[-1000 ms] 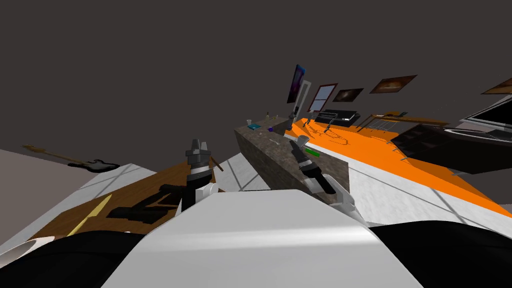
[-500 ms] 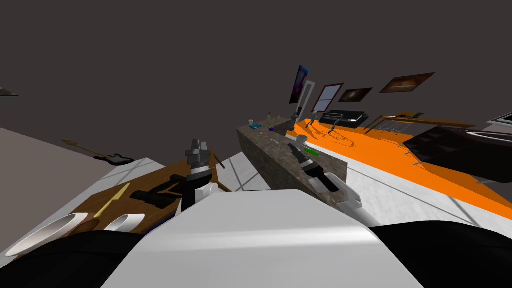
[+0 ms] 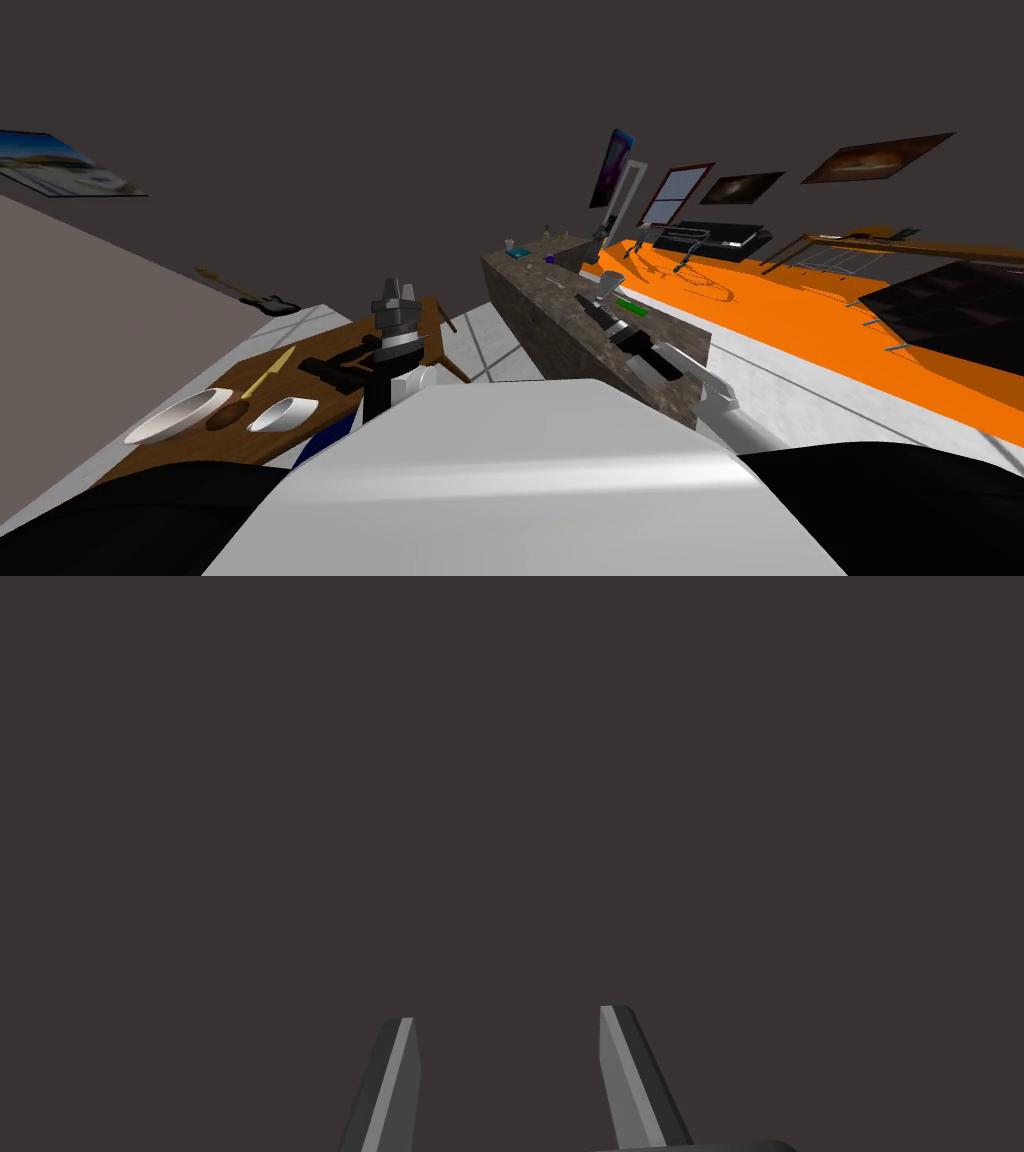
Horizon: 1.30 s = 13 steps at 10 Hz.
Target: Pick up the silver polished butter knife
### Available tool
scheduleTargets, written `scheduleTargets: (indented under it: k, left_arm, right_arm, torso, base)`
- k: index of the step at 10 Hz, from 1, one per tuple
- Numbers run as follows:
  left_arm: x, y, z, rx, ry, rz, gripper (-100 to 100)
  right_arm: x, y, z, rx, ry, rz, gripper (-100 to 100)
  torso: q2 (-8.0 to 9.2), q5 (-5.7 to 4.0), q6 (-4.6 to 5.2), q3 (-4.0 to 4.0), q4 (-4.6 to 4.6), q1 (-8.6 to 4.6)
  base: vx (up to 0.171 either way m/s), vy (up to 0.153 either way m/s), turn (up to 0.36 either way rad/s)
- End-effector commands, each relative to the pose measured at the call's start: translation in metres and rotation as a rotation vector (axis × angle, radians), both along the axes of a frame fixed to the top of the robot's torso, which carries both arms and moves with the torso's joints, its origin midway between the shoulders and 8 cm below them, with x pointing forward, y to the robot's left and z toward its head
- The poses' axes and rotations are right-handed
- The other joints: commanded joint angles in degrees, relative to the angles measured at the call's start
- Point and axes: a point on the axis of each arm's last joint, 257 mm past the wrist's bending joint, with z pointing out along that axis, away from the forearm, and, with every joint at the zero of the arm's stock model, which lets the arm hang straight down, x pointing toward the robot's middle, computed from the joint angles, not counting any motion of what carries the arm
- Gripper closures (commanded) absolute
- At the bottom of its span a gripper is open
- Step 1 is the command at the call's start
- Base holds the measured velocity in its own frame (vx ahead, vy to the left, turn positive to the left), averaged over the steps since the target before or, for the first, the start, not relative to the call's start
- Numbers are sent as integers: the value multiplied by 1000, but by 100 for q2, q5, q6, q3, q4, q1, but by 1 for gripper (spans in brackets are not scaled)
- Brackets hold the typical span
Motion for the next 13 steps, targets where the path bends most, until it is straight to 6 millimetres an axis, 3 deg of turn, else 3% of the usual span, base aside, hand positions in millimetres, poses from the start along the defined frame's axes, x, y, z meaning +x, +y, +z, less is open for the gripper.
scheduleTargets:
  k: [1, 4, 5, 6, 9, 10, 13]
  left_arm:
    - [0, 0, 0, 0, 0, 0, 0]
    - [0, 0, 0, 0, 0, 0, 0]
    - [0, 0, 0, 0, 0, 0, 0]
    - [0, 0, 0, 0, 0, 0, 0]
    - [0, 0, 0, 0, 0, 0, 0]
    - [0, 0, 0, 0, 0, 0, 0]
    - [0, 0, 0, 0, 0, 0, 0]
  right_arm:
    - [0, -6, -7, -36, 20, 1, -100]
    - [-5, -34, -53, -184, 122, 0, -100]
    - [-5, -35, -52, -194, 123, 4, -100]
    - [-9, -47, -68, -247, 160, 5, -100]
    - [-26, -86, -116, -401, 277, 9, -100]
    - [-26, -87, -116, -407, 278, 11, -100]
    - [-51, -129, -155, -556, 391, 27, -100]
  torso:
    - [0, 0, 0, 0, 0, 0]
    - [-9, 2, 1, -5, -2, 8]
    - [-15, 3, 2, -8, -3, 11]
    - [-17, 3, 5, -10, -4, 9]
    - [-34, 5, 0, -19, -8, 22]
    - [-36, 6, 1, -21, -8, 27]
    - [-36, 4, 1, -21, -8, 20]
  base:
    - [-11, 12, 62]
    - [7, 35, 181]
    - [25, 31, 71]
    - [28, 44, 158]
    - [62, 72, 247]
    - [53, 60, 57]
    - [79, 63, 200]
